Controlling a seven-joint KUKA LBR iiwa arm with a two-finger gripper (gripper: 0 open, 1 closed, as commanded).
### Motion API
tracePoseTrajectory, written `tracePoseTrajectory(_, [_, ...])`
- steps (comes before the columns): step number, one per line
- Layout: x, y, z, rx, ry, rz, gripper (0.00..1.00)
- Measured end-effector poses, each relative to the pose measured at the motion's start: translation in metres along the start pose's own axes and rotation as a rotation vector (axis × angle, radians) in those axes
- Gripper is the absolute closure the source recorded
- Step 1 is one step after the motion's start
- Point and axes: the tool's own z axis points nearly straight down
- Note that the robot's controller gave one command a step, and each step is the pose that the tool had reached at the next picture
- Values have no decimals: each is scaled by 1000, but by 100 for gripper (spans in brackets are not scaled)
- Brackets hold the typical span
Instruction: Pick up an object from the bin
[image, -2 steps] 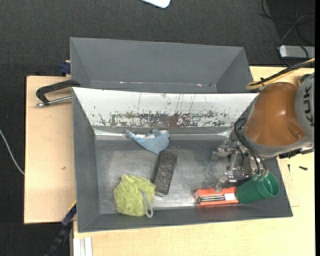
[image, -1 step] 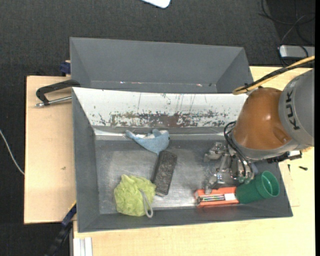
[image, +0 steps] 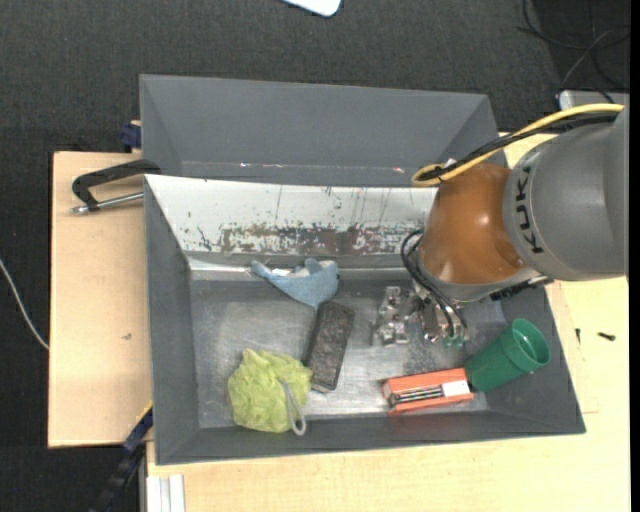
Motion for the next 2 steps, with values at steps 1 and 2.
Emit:
tracePoseTrajectory(1, [2, 0, 2, 0, 5, 0, 0])
tracePoseTrajectory(2, [2, 0, 2, 0, 4, 0, 0])
